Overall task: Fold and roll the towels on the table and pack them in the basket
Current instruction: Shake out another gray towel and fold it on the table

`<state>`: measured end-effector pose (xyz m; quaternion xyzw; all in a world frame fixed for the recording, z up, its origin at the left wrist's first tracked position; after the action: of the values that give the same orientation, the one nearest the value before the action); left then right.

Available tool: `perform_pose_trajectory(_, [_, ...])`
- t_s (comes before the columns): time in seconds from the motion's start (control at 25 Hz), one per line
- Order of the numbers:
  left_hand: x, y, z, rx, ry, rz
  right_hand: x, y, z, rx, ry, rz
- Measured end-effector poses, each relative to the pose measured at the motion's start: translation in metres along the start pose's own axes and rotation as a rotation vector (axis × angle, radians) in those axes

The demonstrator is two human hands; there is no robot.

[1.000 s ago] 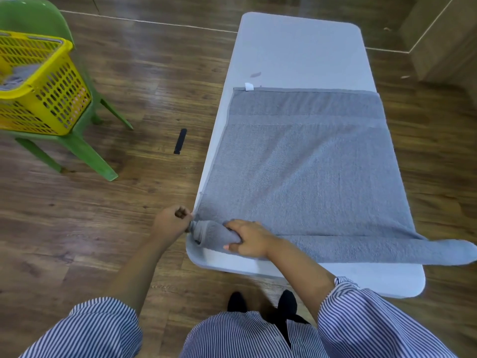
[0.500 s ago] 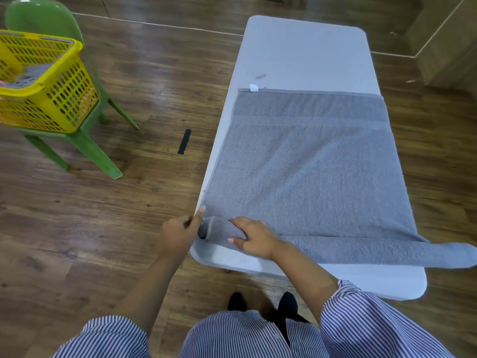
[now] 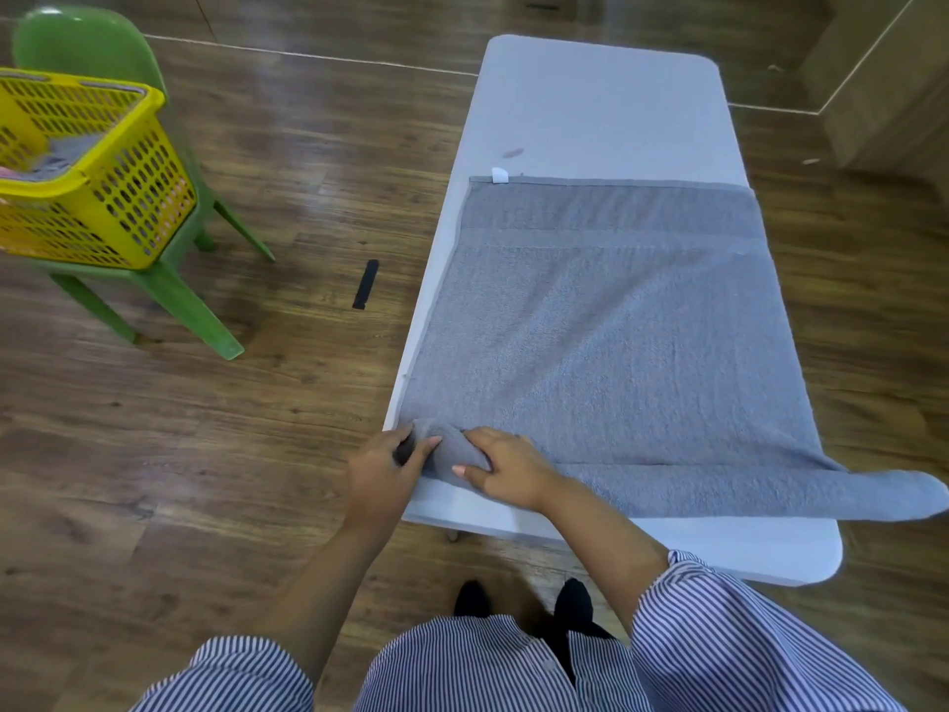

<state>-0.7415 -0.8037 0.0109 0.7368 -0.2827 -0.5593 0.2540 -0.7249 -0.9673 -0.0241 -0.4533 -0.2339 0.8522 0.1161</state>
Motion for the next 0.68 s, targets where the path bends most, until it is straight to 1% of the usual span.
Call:
perform_pose_trajectory(0.12, [0.008, -0.007, 0.005, -0.122, -0.046, 0.080, 0.001, 0.003, 0.004, -0.007, -0.012, -0.044])
perform_pose_trajectory(0.2, [0.013, -0.008, 0.008, -0.155, -0.042, 0.132, 0.001, 0.005, 0.006, -0.009, -0.019, -0.060])
perform_pose_trajectory(0.4, [0.019, 0.005, 0.006, -0.113, -0.039, 0.082, 0.003, 0.005, 0.009, -0.032, -0.019, -0.027])
perform_pose_trajectory(0.56, [0.018, -0.005, 0.013, -0.220, -0.045, 0.053, 0.001, 0.007, 0.011, -0.023, -0.006, 0.030])
perform_pose_trajectory(0.68, [0.018, -0.010, 0.025, -0.252, -0.059, 0.038, 0.000, 0.004, 0.013, -0.037, 0.017, 0.123])
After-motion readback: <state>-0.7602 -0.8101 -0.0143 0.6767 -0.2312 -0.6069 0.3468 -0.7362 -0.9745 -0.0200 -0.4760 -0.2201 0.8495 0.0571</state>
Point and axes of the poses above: each hand's wrist, its own z-axis away from the middle knuckle, its own x-axis out of the palm, y = z × x, the point moved 8 cm from there along -z, towards the middle knuckle, and after that the axes turned 12 degrees about x, right-handed, at the moved point
